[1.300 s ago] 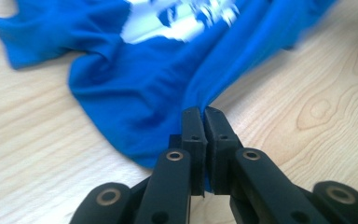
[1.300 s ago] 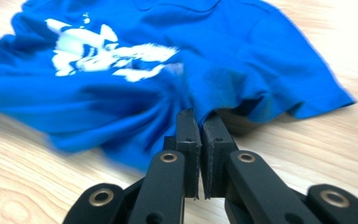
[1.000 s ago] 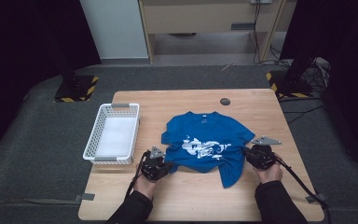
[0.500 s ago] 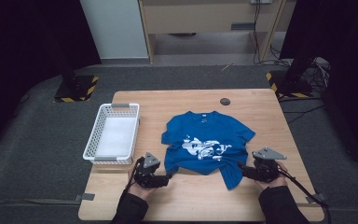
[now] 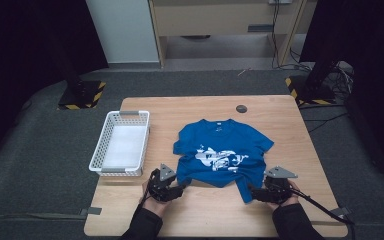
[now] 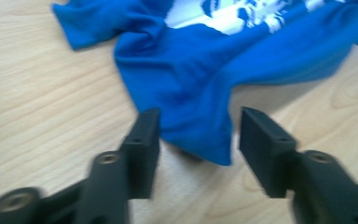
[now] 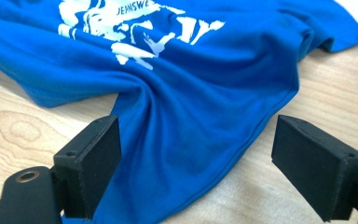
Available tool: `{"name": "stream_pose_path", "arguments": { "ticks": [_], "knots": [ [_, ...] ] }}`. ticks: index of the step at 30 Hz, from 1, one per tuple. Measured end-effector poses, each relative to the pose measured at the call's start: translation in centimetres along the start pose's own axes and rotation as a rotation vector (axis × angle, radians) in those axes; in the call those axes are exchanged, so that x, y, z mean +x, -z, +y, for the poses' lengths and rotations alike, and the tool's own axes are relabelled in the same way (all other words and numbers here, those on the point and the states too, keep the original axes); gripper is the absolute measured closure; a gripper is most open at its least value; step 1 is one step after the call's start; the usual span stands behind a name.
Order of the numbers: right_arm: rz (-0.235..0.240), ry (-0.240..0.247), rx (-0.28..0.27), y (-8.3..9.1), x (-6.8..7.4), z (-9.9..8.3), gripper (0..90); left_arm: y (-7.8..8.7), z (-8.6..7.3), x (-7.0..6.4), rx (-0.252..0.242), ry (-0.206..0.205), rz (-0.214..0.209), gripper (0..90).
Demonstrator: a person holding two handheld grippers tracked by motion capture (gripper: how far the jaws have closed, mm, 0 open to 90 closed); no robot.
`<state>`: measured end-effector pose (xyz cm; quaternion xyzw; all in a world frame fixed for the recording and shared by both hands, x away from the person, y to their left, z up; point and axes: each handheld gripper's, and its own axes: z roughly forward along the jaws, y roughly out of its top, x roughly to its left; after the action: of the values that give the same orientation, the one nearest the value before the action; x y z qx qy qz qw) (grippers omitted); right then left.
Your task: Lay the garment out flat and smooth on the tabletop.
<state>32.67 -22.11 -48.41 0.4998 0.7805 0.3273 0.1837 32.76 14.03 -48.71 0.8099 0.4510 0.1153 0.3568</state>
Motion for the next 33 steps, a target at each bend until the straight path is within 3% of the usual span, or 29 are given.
{"name": "stream_pose_path", "arguments": {
  "ticks": [5, 11, 16, 20, 21, 23, 26, 31, 32, 33],
  "knots": [
    [-0.010, 0.016, 0.036, -0.4, 0.3, -0.4, 12.9, -0.7, 0.0, -0.4, 0.050, -0.026, -0.002, 65.1],
    [-0.031, 0.055, 0.094, -0.9, 0.3, -0.6, 10.3, -0.7, 0.2, -0.1, 0.070, -0.033, -0.010, 78.9],
    [-0.052, 0.079, 0.138, -1.0, 0.2, -0.7, 8.4, 0.7, 0.8, 0.4, 0.064, -0.027, -0.069, 83.9],
    [-0.057, 0.100, 0.144, -0.9, -0.1, -0.7, 7.1, 2.1, 0.9, 1.0, 0.052, -0.030, -0.151, 84.4],
    [-0.056, 0.096, 0.146, -0.9, -0.2, -0.7, 6.8, 2.2, 1.0, 1.2, 0.069, -0.030, -0.174, 84.4],
    [-0.054, 0.081, 0.152, -0.9, -0.8, -0.7, 5.9, 2.2, 1.0, 1.5, 0.075, -0.033, -0.181, 84.3],
    [-0.059, 0.089, 0.153, -1.0, -1.5, -0.6, 5.1, 1.5, 1.1, 2.0, 0.091, -0.037, -0.175, 83.2],
    [-0.052, 0.110, 0.146, -1.2, -2.6, -0.4, 4.5, 0.1, 1.2, 3.0, 0.109, -0.033, -0.124, 71.9],
    [-0.043, 0.108, 0.145, -1.3, -2.9, -0.4, 3.9, -0.4, 1.1, 3.5, 0.115, -0.030, -0.102, 71.9],
    [-0.046, 0.096, 0.146, -1.4, -3.4, -0.4, 3.9, -0.8, 1.0, 3.8, 0.115, -0.025, -0.079, 65.6]
  ]
}}
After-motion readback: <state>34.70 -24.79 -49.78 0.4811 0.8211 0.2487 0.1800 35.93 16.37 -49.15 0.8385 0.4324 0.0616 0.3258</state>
